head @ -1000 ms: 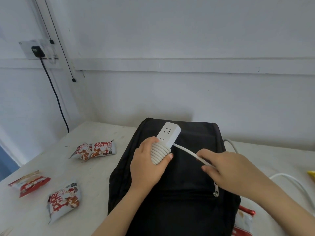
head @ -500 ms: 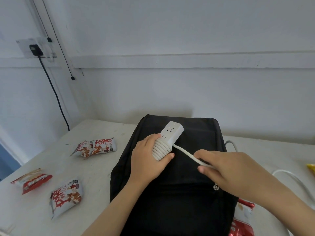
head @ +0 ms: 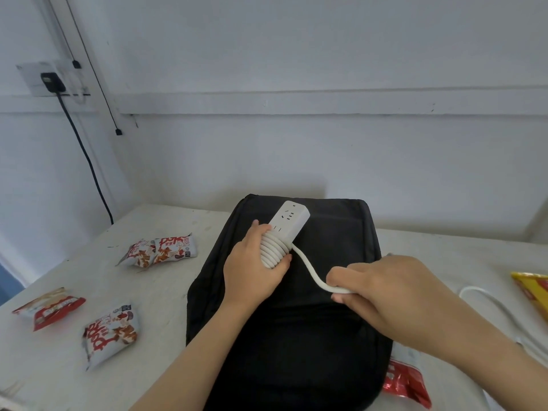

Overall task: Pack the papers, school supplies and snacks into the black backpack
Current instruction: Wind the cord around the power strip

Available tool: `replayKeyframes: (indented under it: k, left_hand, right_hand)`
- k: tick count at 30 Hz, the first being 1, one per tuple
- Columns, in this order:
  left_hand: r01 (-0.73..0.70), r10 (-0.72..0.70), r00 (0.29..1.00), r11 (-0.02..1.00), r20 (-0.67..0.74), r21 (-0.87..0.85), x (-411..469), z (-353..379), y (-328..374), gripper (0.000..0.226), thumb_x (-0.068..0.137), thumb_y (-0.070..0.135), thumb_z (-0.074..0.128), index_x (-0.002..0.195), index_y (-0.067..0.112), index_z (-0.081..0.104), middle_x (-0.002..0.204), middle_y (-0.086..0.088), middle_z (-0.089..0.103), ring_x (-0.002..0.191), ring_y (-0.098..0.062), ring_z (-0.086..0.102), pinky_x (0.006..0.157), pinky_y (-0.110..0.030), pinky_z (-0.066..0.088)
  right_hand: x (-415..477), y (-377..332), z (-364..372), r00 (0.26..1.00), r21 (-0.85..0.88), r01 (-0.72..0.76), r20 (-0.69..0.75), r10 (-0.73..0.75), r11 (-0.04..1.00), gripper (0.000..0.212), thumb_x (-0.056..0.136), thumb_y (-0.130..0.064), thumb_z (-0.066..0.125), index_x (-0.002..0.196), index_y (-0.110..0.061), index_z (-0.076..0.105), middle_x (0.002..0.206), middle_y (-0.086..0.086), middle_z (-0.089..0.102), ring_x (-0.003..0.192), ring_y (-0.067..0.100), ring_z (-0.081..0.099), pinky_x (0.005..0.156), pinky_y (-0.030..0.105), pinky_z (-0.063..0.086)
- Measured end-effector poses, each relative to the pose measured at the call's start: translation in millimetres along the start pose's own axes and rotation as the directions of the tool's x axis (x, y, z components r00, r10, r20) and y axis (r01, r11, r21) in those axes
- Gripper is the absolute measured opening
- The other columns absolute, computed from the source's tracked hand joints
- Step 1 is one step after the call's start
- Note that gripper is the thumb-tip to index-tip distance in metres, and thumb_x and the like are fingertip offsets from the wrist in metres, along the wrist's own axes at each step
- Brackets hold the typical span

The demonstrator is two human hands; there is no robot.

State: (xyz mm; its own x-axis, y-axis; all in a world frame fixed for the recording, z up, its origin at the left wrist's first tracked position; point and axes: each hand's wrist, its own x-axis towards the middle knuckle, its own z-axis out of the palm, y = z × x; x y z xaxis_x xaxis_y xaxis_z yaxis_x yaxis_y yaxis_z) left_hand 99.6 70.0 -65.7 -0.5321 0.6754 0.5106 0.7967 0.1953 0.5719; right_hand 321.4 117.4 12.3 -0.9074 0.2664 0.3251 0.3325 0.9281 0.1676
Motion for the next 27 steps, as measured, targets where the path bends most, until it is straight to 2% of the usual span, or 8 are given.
replayKeyframes:
  k: [2, 5, 9, 11, 16, 20, 22, 27]
  left_hand:
    - [-0.007, 0.007, 1.000, 1.000, 0.013, 0.004, 1.6, -1.1, -1.2, 0.066, 0.067, 0.046, 0.075, 0.124, 0.027, 0.049, 0.132, 0.006, 0.053, 0.096, -0.010, 0.057, 0.073, -0.020, 0.040]
    - [-0.017, 0.017, 1.000, 1.000, 0.016, 0.002, 3.7, -2.4, -1.7, 0.065, 0.066, 0.046, 0.075, 0.123, 0.029, 0.049, 0.116, 0.010, 0.059, 0.093, -0.006, 0.055, 0.073, -0.018, 0.039]
    - [-0.067, 0.066, 0.998, 0.997, 0.011, 0.032, 7.8, -1.9, 0.2, 0.075, 0.069, 0.046, 0.073, 0.134, 0.027, 0.041, 0.124, 0.008, 0.055, 0.104, -0.012, 0.055, 0.079, -0.024, 0.043]
    - [-0.127, 0.127, 0.992, 0.991, -0.002, 0.045, 10.7, -3.5, 0.4, 0.078, 0.071, 0.046, 0.072, 0.138, 0.026, 0.037, 0.127, 0.005, 0.053, 0.107, -0.013, 0.054, 0.080, -0.027, 0.045]
    - [-0.158, 0.158, 0.987, 0.987, 0.000, 0.043, 17.5, -9.6, 11.4, 0.087, 0.071, 0.051, 0.070, 0.143, 0.029, 0.025, 0.127, 0.004, 0.052, 0.106, -0.014, 0.054, 0.080, -0.035, 0.050]
    - [-0.155, 0.158, 0.986, 0.986, 0.053, -0.053, 20.7, -15.2, 19.1, 0.095, 0.070, 0.051, 0.068, 0.145, 0.033, 0.014, 0.116, 0.017, 0.049, 0.095, -0.005, 0.051, 0.073, -0.021, 0.040]
    - [-0.247, 0.251, 0.963, 0.967, 0.092, -0.061, 21.3, -17.0, 20.0, 0.094, 0.069, 0.050, 0.064, 0.146, 0.028, 0.015, 0.108, 0.024, 0.044, 0.092, -0.003, 0.052, 0.068, -0.011, 0.034]
    - [-0.421, 0.433, 0.899, 0.896, 0.065, -0.142, 13.2, -23.9, 29.5, 0.092, 0.068, 0.037, 0.078, 0.141, 0.011, 0.028, 0.113, 0.017, 0.046, 0.093, -0.006, 0.054, 0.080, -0.029, 0.050]
  right_hand:
    - [3.2, -2.4, -1.5, 0.999, -0.004, 0.019, -0.046, -0.019, 1.000, 0.026, 0.090, -0.041, 0.035, 0.072, -0.029, 0.050, 0.052, -0.010, 0.043, 0.037, 0.008, 0.032, 0.040, 0.015, 0.016]
    - [10.2, -8.6, -4.2, 0.995, 0.021, 0.059, -0.079, -0.057, 0.998, 0.030, 0.092, -0.041, 0.035, 0.070, -0.027, 0.050, 0.052, -0.010, 0.042, 0.038, 0.008, 0.035, 0.037, 0.020, 0.024]
    - [20.8, -18.0, -12.4, 0.979, -0.041, 0.129, -0.152, -0.134, 0.991, 0.032, 0.090, -0.035, 0.044, 0.062, -0.022, 0.034, 0.047, -0.010, 0.030, 0.037, 0.009, 0.023, 0.037, 0.022, 0.017]
    - [23.2, -23.9, -19.5, 0.975, -0.091, 0.162, -0.142, -0.174, 0.983, 0.042, 0.084, -0.030, 0.062, 0.061, -0.020, 0.029, 0.045, -0.009, 0.026, 0.036, 0.010, 0.018, 0.036, 0.022, 0.012]
    - [21.6, -31.2, -41.3, 0.971, -0.195, 0.203, -0.086, -0.222, 0.960, 0.046, 0.071, -0.028, 0.076, 0.057, -0.019, 0.033, 0.044, -0.008, 0.021, 0.037, 0.011, 0.013, 0.045, 0.019, -0.002]
    - [22.3, -28.4, -59.6, 0.968, -0.010, 0.240, -0.076, -0.240, 0.971, 0.019, 0.084, -0.029, 0.048, 0.066, -0.024, 0.045, 0.053, -0.014, 0.025, 0.037, 0.004, 0.016, 0.038, 0.013, 0.012]
    - [28.7, -21.7, -72.4, 0.976, 0.172, 0.215, -0.070, -0.206, 0.961, 0.017, 0.087, -0.031, 0.041, 0.075, -0.029, 0.053, 0.057, -0.018, 0.035, 0.044, 0.002, 0.030, 0.046, 0.009, 0.026]
    - [62.3, 7.3, -107.2, 0.968, 0.257, 0.155, -0.231, -0.095, 0.954, 0.013, 0.089, -0.038, 0.049, 0.086, -0.032, 0.060, 0.066, -0.017, 0.059, 0.059, -0.003, 0.052, 0.057, 0.023, 0.044]
